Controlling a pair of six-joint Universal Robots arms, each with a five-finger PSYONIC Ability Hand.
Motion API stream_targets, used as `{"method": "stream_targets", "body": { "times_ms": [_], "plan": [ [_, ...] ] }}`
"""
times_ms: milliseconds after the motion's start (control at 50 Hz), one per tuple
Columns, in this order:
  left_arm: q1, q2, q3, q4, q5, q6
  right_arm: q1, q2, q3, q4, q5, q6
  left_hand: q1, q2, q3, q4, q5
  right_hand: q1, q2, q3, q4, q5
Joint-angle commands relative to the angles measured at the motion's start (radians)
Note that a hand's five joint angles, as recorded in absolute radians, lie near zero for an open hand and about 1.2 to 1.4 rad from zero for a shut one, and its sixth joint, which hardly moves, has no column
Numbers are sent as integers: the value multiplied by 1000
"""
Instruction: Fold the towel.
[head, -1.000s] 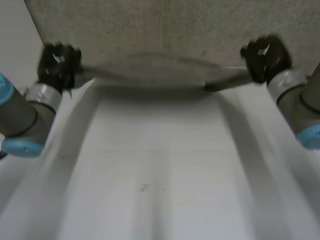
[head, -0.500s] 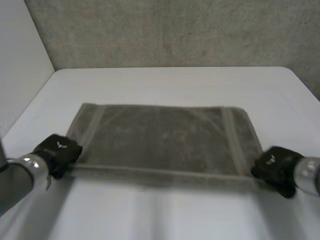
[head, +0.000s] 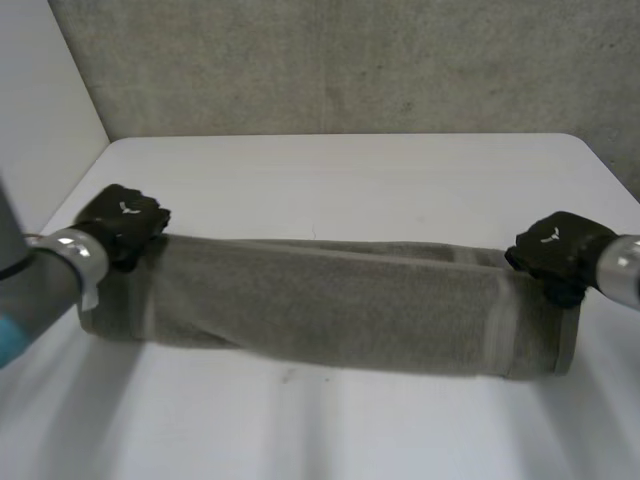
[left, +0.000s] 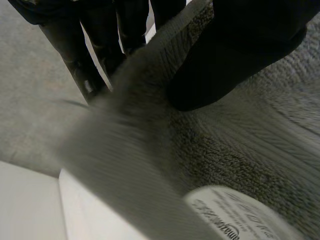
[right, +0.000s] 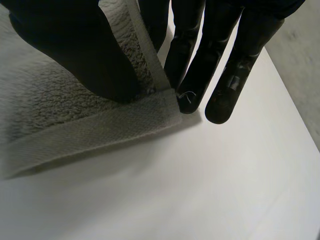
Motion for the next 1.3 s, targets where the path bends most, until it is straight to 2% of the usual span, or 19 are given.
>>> {"method": "stream_targets", "body": {
  "times_ms": [20,80,240,360,380,400,420,440,460,480,500,520,680,840,940,1060,1140,1200,1300],
  "plan": [
    [-39,-240,201,33,-64,-38,55,265,-209,-163,148,35,194,178,180,178,181,424,224,207,202,229],
    [-53,-292,245,93,-69,-58,61,293,-226,-214,154,37,194,178,180,178,181,424,224,207,202,229],
    [-59,-366,261,286,-72,-78,97,386,-254,-550,200,44,194,178,180,178,181,424,224,207,202,229],
    [-64,-390,261,330,-75,-75,111,416,-257,-616,197,41,194,178,180,178,181,424,224,207,202,229],
    [-64,-390,261,330,-75,-75,117,429,-260,-621,194,38,194,178,180,178,181,254,54,37,32,59],
    [-65,-393,259,330,-75,-74,124,443,-261,-624,197,35,194,178,180,178,181,-326,-526,-543,-548,-521],
    [-67,-395,256,330,-78,-72,124,443,-261,-624,197,35,194,178,180,178,181,-332,-532,-549,-554,-527],
    [-67,-395,256,330,-78,-72,130,452,-263,-624,200,32,194,178,180,178,181,-745,-945,-962,-967,-940],
    [-71,-395,252,331,-78,-72,130,452,-263,-624,200,32,-85,-101,-99,-100,-98,-749,-949,-966,-971,-944],
    [-71,-395,252,331,-78,-72,132,460,-265,-624,202,32,-88,-103,-102,-103,-101,-797,-997,-1015,-1020,-993],
    [-73,-395,249,333,-80,-71,134,460,-266,-624,203,32,-666,-682,-680,-682,-679,-797,-997,-1015,-1020,-993],
    [-74,-393,249,334,-84,-68,134,460,-266,-624,203,32,-1028,-1044,-1042,-1043,-1041,-797,-997,-1015,-1020,-993],
    [-88,-366,242,383,-118,-61,134,385,-245,-615,225,56,-1024,-1040,-1038,-1040,-1037,-797,-997,-1015,-1020,-993],
    [-96,-268,187,388,-142,-72,121,181,-114,-598,222,257,-1024,-1040,-1038,-1040,-1037,-797,-997,-1015,-1020,-993],
    [-97,-214,132,382,-144,-77,105,54,7,-500,167,354,-1024,-1040,-1038,-1040,-1037,-797,-997,-1015,-1020,-993],
    [-100,-113,28,380,-142,-83,29,-28,154,-398,52,357,-1024,-1040,-1038,-1040,-1037,-797,-997,-1015,-1020,-993],
    [-102,-68,-18,380,-141,-95,-1,-51,226,-397,21,359,-1027,-1043,-1041,-1043,-1040,-797,-997,-1015,-1020,-993],
    [-110,-33,-54,380,-141,-141,-32,-51,289,-409,1,363,-1027,-1043,-1041,-1043,-1040,-723,-923,-940,-945,-918],
    [-114,7,-101,380,-139,-316,-66,-40,357,-455,-28,371,-1024,-1040,-1038,-1040,-1037,-602,-802,-819,-824,-797]
  ]
}}
